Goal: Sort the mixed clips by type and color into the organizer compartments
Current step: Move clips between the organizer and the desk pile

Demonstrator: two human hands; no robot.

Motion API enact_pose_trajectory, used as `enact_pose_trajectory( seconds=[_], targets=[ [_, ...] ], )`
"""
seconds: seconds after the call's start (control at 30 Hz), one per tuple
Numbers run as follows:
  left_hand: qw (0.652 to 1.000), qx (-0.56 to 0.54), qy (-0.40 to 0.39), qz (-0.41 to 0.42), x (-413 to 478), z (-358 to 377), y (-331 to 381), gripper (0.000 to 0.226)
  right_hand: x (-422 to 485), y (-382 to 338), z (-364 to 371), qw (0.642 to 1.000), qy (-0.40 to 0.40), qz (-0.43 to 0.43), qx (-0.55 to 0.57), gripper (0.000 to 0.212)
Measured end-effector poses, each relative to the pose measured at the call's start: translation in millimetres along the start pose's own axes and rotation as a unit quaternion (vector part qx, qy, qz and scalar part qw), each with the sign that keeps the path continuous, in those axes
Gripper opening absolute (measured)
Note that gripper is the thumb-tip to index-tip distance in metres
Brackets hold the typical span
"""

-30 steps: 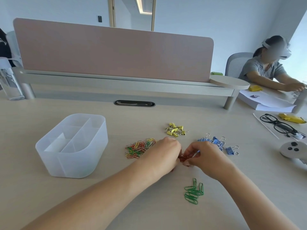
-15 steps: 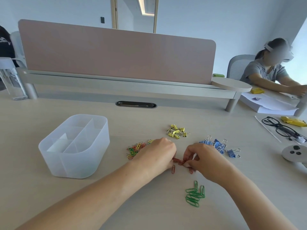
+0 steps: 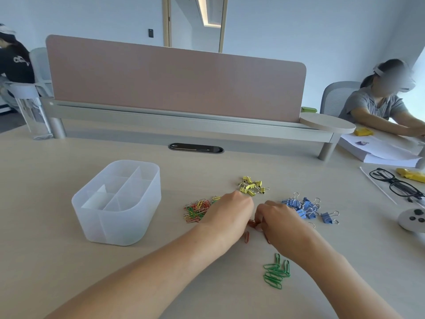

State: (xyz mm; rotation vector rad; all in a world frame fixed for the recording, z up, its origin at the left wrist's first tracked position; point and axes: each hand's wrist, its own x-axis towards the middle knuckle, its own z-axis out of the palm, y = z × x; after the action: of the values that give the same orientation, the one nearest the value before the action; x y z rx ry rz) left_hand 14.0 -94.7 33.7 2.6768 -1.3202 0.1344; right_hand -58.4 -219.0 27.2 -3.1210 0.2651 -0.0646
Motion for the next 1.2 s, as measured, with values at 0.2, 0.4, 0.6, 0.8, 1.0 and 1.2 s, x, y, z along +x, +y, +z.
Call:
enact_pose_trajectory(
  seconds=[0.2,0.4,0.6,0.8,1.0,1.2],
  targets=[
    [0.998,-0.048,0.007,-0.043,-2,4,-16,0.022,0,4,-3,0.999,-0.007,0.04,0.035,0.015],
    [0.979,-0.183,0.029,-0.087,-9,-10,-29,0.009,-5,10,-4,0.986,0.042,0.066,0.149,0.007],
    [0.955,-0.277,0.03,-0.106,-18,-21,-37,0.005,-13,13,-12,0.953,0.023,0.093,0.286,0.012],
    [0.939,-0.323,0.038,-0.111,-38,-52,-55,0.005,-13,-4,-49,0.908,0.057,0.067,0.409,0.009],
    [0.937,-0.323,0.063,-0.118,-69,-110,-104,0.004,2,-54,-87,0.88,0.07,-0.019,0.47,0.006],
    [0.942,-0.258,0.03,-0.212,-113,-137,-170,0.005,27,-108,-94,0.863,0.024,-0.079,0.499,0.009]
  ],
)
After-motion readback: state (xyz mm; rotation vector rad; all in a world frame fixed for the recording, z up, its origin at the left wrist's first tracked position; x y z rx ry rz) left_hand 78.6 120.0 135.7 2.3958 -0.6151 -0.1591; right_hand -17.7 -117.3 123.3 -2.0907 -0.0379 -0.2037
